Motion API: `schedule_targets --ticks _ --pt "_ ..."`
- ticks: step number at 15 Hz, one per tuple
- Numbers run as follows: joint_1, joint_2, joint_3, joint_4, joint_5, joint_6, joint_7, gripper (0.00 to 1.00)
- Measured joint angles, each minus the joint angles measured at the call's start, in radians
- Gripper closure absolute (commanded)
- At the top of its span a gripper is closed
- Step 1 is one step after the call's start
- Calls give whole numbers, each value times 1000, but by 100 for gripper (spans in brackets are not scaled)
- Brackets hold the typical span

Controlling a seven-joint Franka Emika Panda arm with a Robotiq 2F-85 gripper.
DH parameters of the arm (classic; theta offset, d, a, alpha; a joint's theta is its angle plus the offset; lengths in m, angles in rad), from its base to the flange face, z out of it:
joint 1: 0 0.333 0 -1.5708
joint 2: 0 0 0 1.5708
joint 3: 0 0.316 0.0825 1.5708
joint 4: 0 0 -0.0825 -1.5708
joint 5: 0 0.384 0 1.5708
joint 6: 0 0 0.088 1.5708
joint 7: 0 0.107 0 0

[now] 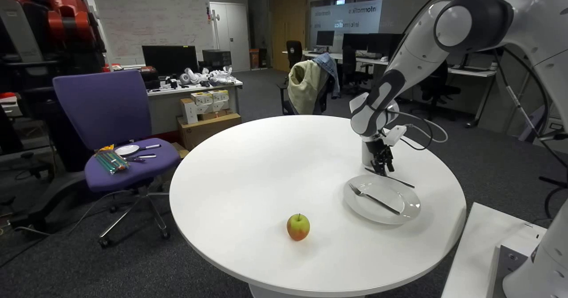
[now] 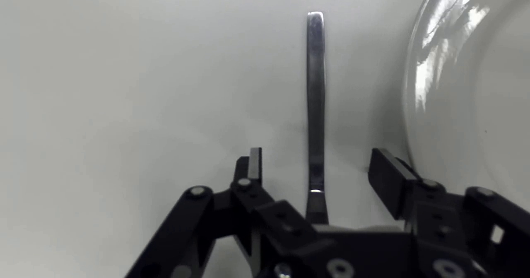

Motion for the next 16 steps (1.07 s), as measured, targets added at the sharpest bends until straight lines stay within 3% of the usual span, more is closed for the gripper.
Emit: schedule_targets --ticks 16 --pt "1 -67 5 -41 3 25 0 0"
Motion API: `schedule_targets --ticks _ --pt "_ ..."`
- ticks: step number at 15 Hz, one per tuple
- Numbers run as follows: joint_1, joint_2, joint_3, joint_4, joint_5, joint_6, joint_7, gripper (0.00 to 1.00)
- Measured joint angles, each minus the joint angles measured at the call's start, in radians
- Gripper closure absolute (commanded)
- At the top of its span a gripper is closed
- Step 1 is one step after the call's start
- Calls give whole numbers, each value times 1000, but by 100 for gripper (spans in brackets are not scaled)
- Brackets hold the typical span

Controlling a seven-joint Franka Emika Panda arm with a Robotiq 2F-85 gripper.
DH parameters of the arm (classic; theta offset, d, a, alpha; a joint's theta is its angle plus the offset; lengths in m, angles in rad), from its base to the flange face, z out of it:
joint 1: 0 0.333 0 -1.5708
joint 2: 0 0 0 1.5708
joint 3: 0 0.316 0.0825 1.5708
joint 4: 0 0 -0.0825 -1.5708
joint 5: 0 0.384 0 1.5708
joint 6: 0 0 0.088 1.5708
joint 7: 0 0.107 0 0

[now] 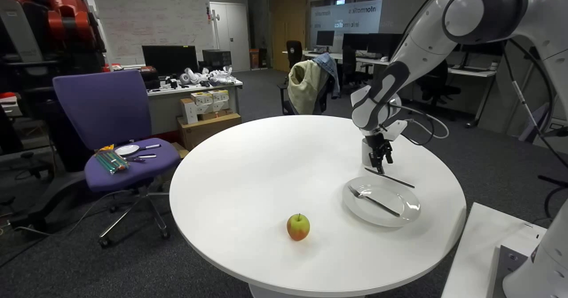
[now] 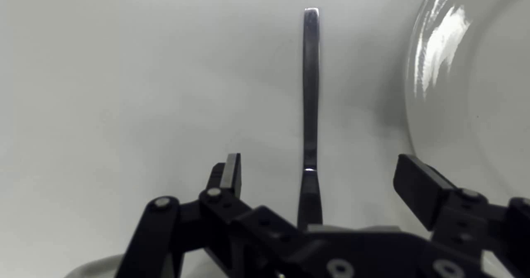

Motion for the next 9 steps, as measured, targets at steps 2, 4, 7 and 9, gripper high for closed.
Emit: schedule_targets --ticks 2,4,7,9 --pt "0 -27 11 -28 28 2 0 0" --pt "0 -53 28 -58 65 2 0 0" --pt "1 -79 58 -98 108 2 0 0" --pt "5 -89 75 -118 121 2 0 0"
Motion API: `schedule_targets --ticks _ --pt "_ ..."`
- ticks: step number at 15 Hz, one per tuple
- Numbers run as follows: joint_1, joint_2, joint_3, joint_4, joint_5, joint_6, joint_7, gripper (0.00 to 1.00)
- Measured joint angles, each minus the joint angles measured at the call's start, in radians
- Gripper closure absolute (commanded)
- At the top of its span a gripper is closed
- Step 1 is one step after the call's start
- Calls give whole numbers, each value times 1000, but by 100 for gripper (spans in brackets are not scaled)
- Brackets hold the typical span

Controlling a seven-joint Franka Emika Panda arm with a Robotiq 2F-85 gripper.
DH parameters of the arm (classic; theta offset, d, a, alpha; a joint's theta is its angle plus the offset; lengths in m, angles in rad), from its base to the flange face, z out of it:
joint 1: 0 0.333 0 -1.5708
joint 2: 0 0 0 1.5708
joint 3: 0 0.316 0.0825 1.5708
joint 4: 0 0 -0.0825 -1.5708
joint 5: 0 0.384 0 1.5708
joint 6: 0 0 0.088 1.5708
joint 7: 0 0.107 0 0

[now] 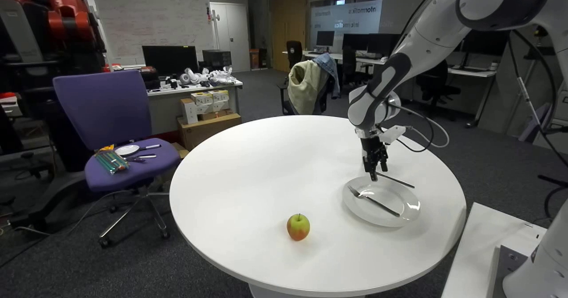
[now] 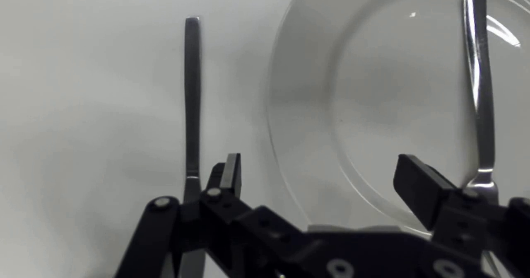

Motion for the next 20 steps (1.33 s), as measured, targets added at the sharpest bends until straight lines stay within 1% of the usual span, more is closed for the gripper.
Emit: schedule_targets --ticks 3,9,11,12,13,16,17,19,20 --pt "23 -1 17 -24 -1 1 0 0" --pt "134 -6 30 -91 -39 37 15 0" --pt "160 -17 31 -115 -46 38 16 0" --pt "169 -27 31 -129 -48 38 16 1" --pt "173 -36 32 -141 -48 38 18 9" --pt "178 -55 32 -165 -43 41 59 4" --pt "178 -57 32 -170 -33 50 84 0" --pt "177 -58 32 -182 10 96 137 0" --pt "175 -58 32 -189 36 128 158 2"
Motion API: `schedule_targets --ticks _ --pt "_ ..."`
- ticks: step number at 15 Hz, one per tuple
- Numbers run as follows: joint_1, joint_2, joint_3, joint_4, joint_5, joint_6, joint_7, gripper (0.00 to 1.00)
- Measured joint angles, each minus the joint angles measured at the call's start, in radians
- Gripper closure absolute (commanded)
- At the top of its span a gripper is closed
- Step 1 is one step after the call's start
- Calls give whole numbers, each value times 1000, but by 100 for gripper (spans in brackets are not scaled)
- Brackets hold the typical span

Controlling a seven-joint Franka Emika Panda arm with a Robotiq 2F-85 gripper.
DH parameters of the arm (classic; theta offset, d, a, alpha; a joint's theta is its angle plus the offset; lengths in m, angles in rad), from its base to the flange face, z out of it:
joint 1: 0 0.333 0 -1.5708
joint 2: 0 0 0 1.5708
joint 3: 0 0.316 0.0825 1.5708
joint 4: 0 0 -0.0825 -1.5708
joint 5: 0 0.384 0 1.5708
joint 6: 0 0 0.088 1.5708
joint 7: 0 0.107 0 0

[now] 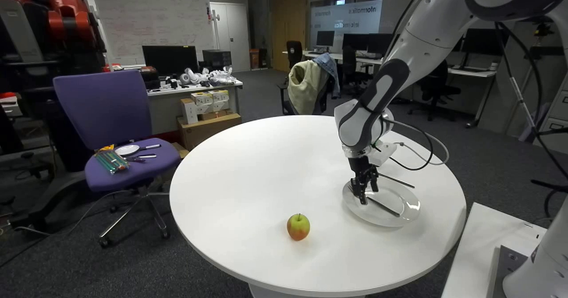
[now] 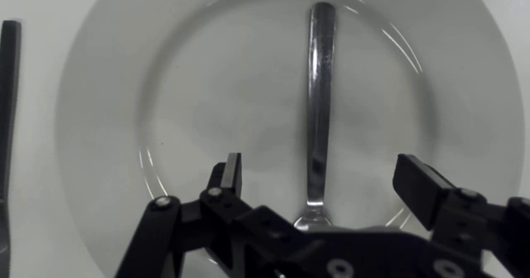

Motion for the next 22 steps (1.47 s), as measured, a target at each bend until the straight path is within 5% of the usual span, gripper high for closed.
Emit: schedule_targets --ticks 1,4,12,22 --pt "-1 0 0 -8 23 34 17 26" --pt "-1 0 -2 -23 43 87 64 37" --pt "-1 -18 -12 -24 43 86 110 98" --pt "2 -22 -12 -23 43 84 111 97"
